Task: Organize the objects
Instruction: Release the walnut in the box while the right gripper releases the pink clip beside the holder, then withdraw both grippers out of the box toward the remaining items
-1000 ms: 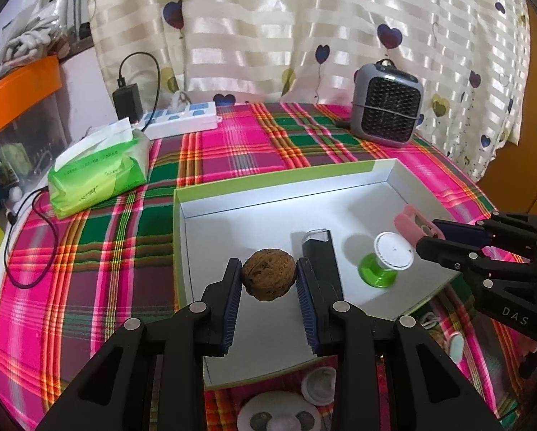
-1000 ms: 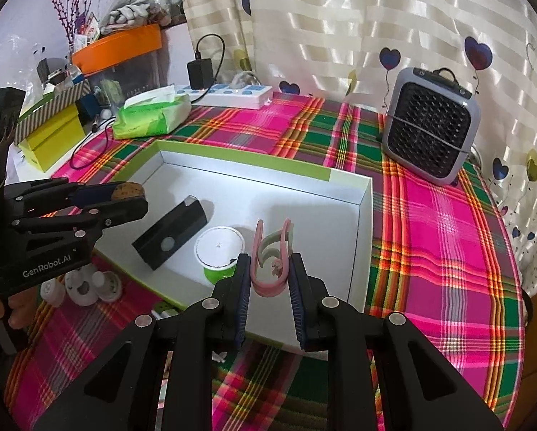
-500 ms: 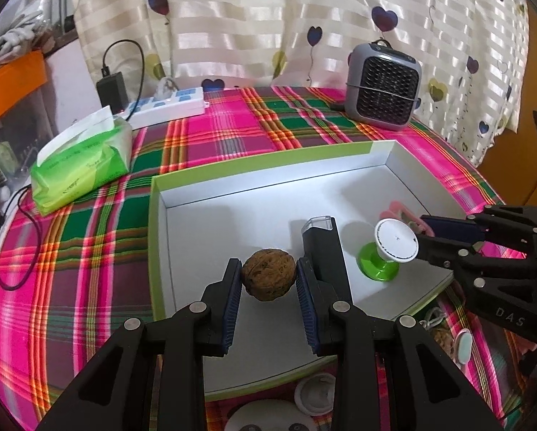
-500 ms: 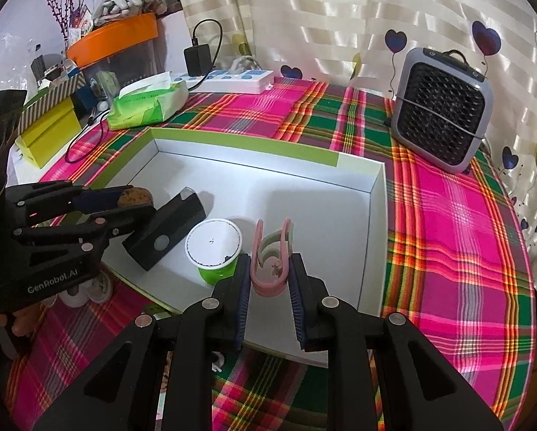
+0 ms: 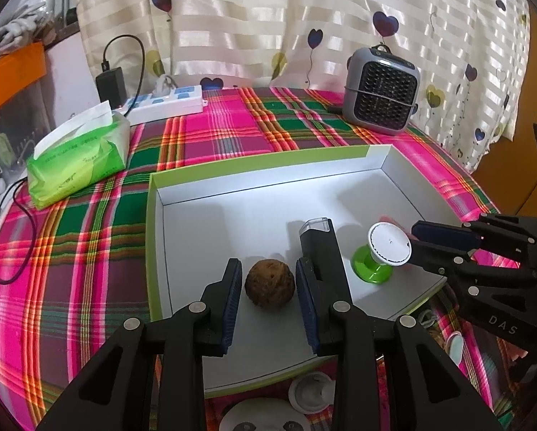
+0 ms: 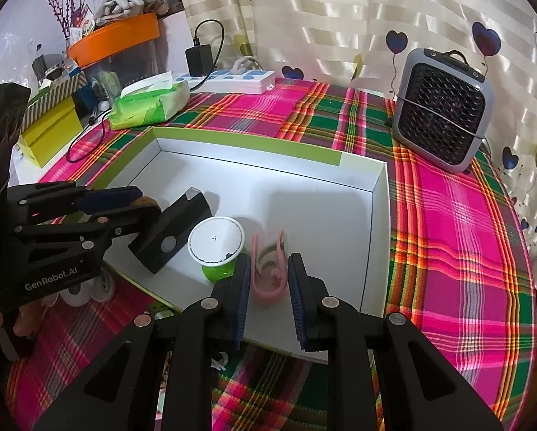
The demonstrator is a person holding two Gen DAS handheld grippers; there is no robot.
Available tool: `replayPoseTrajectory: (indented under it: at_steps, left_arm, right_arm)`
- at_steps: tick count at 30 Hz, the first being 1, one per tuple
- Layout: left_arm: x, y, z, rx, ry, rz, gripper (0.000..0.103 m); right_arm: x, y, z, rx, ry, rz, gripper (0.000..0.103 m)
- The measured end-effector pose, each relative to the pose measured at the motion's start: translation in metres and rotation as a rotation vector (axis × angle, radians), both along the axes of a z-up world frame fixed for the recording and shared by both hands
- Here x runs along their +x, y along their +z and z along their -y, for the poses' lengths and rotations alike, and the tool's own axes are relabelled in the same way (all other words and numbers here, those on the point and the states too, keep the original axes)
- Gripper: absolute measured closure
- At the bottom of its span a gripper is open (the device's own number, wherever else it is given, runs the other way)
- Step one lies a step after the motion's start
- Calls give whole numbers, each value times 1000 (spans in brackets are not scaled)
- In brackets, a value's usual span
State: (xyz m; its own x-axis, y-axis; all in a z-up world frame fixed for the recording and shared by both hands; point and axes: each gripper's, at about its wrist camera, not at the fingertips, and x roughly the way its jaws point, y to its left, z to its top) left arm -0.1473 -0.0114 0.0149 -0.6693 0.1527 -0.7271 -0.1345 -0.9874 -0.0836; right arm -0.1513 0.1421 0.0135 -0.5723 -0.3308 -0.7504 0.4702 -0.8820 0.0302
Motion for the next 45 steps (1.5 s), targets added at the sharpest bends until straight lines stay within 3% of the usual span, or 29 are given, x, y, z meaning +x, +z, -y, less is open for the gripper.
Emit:
replayPoseTrajectory:
  at_steps: [12, 16, 45]
  left_arm:
    - [11, 7, 1, 9, 3, -24, 74]
    - [16, 9, 1, 9, 5, -34, 74]
    - [58, 16, -16, 6, -56, -78, 74]
  right_arm:
    - [15, 12, -7, -19, -33, -59, 78]
    - [21, 14, -6, -23, -32, -79, 68]
    - [59, 16, -6, -49, -15, -113, 68]
